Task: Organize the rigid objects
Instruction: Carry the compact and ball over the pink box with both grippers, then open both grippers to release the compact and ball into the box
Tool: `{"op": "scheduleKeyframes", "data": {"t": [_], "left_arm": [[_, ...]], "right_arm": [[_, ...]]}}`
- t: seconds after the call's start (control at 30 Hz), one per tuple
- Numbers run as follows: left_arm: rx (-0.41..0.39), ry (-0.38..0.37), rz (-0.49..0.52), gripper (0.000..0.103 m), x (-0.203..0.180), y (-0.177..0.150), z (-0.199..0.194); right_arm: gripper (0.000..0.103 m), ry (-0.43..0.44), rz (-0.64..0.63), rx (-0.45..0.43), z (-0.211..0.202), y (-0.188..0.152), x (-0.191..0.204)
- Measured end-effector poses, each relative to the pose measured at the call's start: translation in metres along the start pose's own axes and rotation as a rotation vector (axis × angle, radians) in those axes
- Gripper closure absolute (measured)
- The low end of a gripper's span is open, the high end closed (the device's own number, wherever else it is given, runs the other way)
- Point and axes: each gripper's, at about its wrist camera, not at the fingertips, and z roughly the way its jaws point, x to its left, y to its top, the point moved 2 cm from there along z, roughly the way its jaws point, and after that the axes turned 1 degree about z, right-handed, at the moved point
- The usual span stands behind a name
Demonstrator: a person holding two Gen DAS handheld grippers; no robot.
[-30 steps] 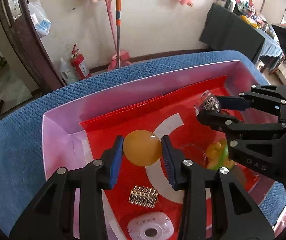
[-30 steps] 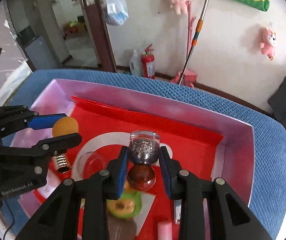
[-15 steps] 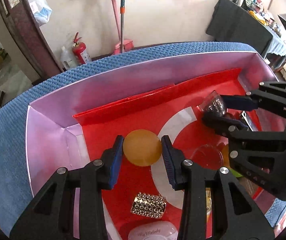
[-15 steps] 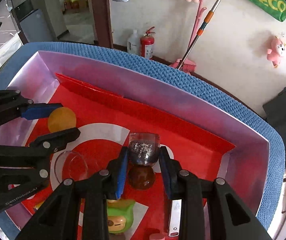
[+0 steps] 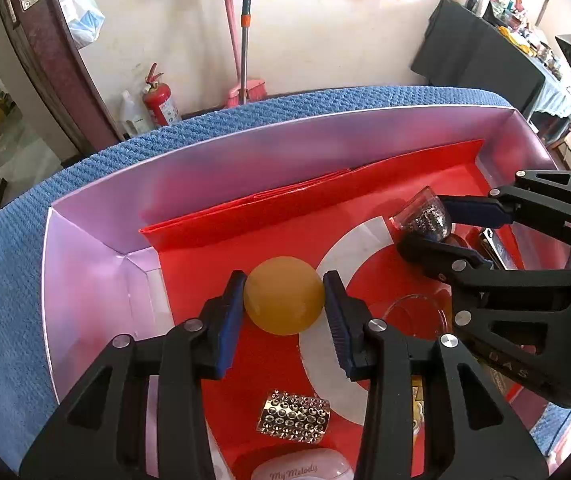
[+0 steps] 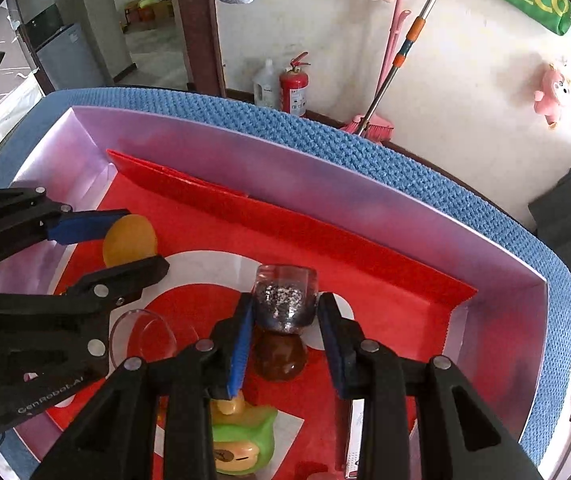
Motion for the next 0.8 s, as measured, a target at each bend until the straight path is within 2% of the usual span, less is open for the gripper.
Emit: {"op": "scheduleKeyframes", "data": {"t": [0.07,0.23,0.47,0.5,0.57,0.8], "left_arm": [[-0.006,0.006,0.004,0.057,-0.001,-0.001,0.000],[-0.021,0.023,0.010,0.055,0.000,0.000,-0.004],[-0.034,0.027,-0.001,0.054,0.000,0.002,-0.013],[-0.038,0.028,-0.003,0.051,0.000,0.002,-0.015],[-0.056,0.040,-0.013,0.035,-0.001,0.000,-0.023],[-0.108,0.033,-0.057,0.034,0.002,-0.010,-0.057]], "right_arm": [[0.067,0.002,0.003,0.000,0.000,0.000,0.000],[0.064,0.007,0.014,-0.002,-0.002,0.000,0.001],[0.054,0.005,0.029,-0.005,-0.006,-0.001,-0.003],[0.053,0.004,0.033,-0.008,-0.008,-0.002,-0.004],[0.052,0.003,0.040,-0.014,-0.009,-0.002,-0.008],[0.034,-0.041,0.064,-0.068,-0.039,-0.010,-0.017]]}}
